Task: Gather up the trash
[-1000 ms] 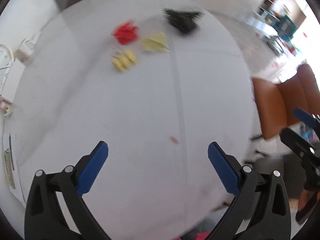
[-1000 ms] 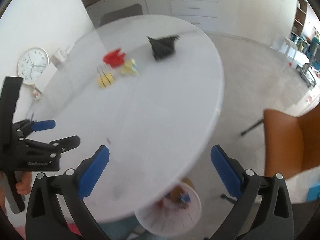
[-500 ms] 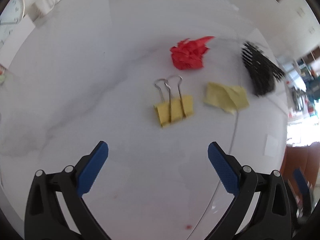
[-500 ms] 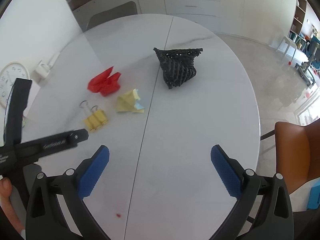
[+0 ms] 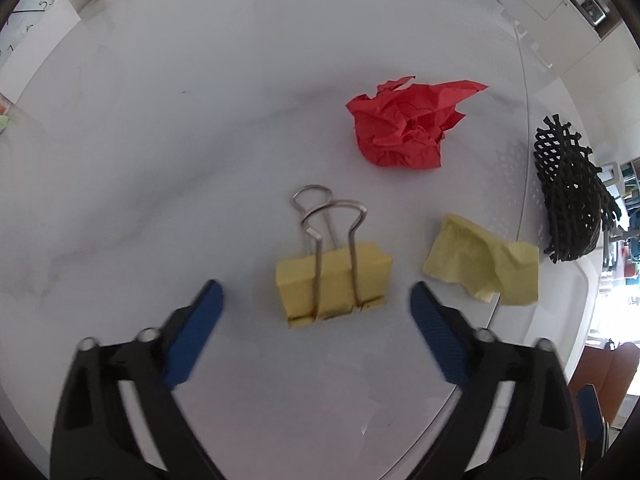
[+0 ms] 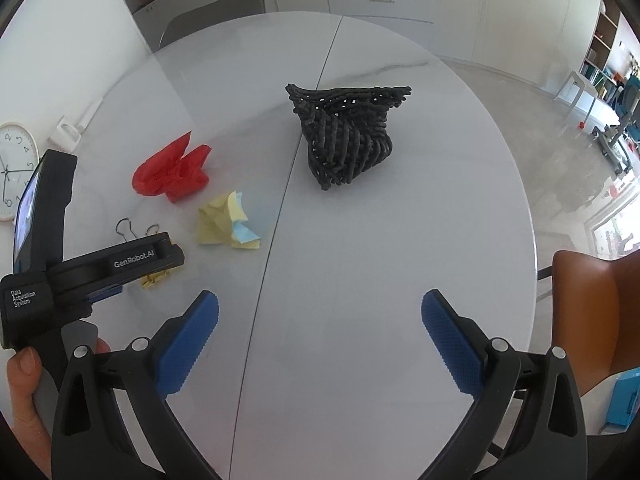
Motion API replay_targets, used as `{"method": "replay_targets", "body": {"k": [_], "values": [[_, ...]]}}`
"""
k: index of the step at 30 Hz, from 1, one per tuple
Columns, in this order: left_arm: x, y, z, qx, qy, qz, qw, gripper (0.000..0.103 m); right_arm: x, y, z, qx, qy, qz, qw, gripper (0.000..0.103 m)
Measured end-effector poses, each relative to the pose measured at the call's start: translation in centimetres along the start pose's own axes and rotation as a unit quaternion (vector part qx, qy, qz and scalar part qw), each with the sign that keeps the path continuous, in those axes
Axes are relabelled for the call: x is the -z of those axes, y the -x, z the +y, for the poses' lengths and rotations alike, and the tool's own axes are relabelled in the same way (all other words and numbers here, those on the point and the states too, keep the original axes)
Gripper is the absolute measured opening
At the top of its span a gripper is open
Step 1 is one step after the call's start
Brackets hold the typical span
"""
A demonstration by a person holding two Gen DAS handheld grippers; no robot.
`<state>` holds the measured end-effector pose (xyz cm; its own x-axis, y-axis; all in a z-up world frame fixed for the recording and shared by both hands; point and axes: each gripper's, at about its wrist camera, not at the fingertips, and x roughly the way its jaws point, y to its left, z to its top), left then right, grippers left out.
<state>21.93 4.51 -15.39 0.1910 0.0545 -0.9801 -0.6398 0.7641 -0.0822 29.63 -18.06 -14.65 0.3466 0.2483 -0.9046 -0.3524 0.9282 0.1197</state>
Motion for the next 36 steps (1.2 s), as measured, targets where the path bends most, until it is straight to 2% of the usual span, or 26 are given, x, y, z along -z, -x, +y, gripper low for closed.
{"method": "replay_targets", "body": {"k": [2, 5, 7, 15, 19, 25, 28, 29, 30, 31, 32, 33, 36], "values": [[-0.1, 0.3, -0.5, -0.011, -0.017, -0.009, 0.9998, 0.075, -0.3, -0.5, 0.1, -0.003, 0.001, 0.003, 1.0, 0.101], [0.0, 0.7, -1.0, -0.012, -0.037, -0.017, 0.9991, 0.06, -0.6, -1.0, 0.2, -0.009, -0.001, 0.005, 1.0, 0.101], [0.0, 0.7, -1.1, -0.008, -0.046, -0.018, 0.9987, 0.055, -0.8, -1.4, 0.4, -0.014, -0.001, 0.006, 1.0, 0.101], [-0.7, 0.5, -0.1, -0.001, -0.073, -0.016, 0.9972, 0.054, -1.9, -2.5, 2.5, -0.035, 0.021, 0.005, 0.999, 0.101], [-1.0, 0.9, 1.6, 0.002, -0.084, -0.015, 0.9963, 0.054, -2.4, -3.1, 3.8, -0.047, 0.028, 0.007, 0.998, 0.101], [-0.4, 2.1, 2.8, -0.008, -0.108, -0.033, 0.9936, 0.054, -3.5, -5.4, 6.1, -0.06, 0.025, 0.017, 0.998, 0.099], [0.0, 2.4, 3.8, -0.011, -0.118, -0.04, 0.9921, 0.054, -3.8, -7.0, 7.0, -0.067, 0.023, 0.036, 0.997, 0.083], [0.1, 2.6, 4.2, -0.011, -0.121, -0.041, 0.9917, 0.054, -3.8, -7.3, 7.3, -0.066, 0.024, 0.04, 0.997, 0.072], [0.3, 2.8, 4.5, -0.009, -0.123, -0.042, 0.9915, 0.054, -3.8, -7.5, 7.5, -0.067, 0.024, 0.042, 0.997, 0.055], [0.2, 2.8, 4.7, -0.008, -0.126, -0.042, 0.9912, 0.054, -3.8, -7.7, 7.6, -0.068, 0.024, 0.045, 0.996, 0.047], [0.4, 3.0, 4.9, -0.008, -0.129, -0.044, 0.9906, 0.054, -3.7, -7.9, 7.7, -0.071, 0.023, 0.051, 0.996, 0.03], [0.3, 3.4, 5.3, -0.007, -0.132, -0.045, 0.9902, 0.054, -3.5, -7.9, 7.7, -0.074, 0.021, 0.054, 0.996, 0.021], [0.8, 3.7, 5.2, -0.004, -0.143, -0.053, 0.9883, 0.054, -2.8, -7.1, 7.5, -0.074, 0.019, 0.043, 0.996, 0.017]]}}
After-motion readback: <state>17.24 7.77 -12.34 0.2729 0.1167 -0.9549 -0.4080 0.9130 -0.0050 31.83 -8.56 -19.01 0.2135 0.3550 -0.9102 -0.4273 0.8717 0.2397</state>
